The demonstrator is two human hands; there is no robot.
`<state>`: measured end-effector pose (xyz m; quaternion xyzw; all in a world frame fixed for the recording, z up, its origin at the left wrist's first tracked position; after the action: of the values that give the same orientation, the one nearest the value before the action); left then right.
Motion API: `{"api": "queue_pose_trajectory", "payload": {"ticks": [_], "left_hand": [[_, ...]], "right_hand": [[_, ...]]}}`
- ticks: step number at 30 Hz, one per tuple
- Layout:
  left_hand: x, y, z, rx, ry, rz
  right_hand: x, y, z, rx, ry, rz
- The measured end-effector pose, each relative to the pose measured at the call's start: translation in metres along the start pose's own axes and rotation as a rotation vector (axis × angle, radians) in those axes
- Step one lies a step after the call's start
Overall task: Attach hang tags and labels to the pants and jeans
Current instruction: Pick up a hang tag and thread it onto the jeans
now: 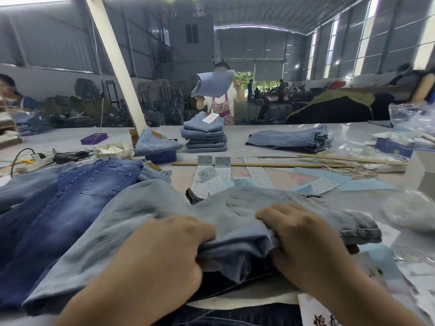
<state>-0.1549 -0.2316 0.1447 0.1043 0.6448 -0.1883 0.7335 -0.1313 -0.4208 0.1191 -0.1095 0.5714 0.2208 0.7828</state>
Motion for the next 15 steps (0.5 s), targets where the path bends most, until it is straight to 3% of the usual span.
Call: {"api": "queue_pose_trajectory", "payload": {"ticks": [6, 10, 12, 15], "left_hand": [[0.025, -0.007, 0.000, -0.080, 0.100, 0.148], [0.036, -0.008, 0.000, -0.015, 0.207, -0.032], [0.039, -0.018, 0.007, 0.076, 0.130, -0.033], [0.029, -0.016, 0.019, 0.142, -0.191, -0.086]], "right_hand": [[-0.002, -0.035, -0.017, 0.132, 0.057, -0.014], [-0.005, -0.028, -0.020, 0.139, -0.083, 0.004], [-0.016, -0.019, -0.013, 0.132, -0.198, -0.009], [-0.040, -0.001, -0.004, 0.087, -0.331, -0.087]]}}
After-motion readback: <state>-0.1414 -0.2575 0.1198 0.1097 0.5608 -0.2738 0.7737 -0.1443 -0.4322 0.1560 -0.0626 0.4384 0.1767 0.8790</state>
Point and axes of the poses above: each hand's wrist, its own z-axis towards the middle knuckle, its own x-axis out of the palm, y = z × x, the point moved 4 cm from there along z, towards the middle knuckle, and after that the axes turned 10 degrees about y, right-handed, at the moved point
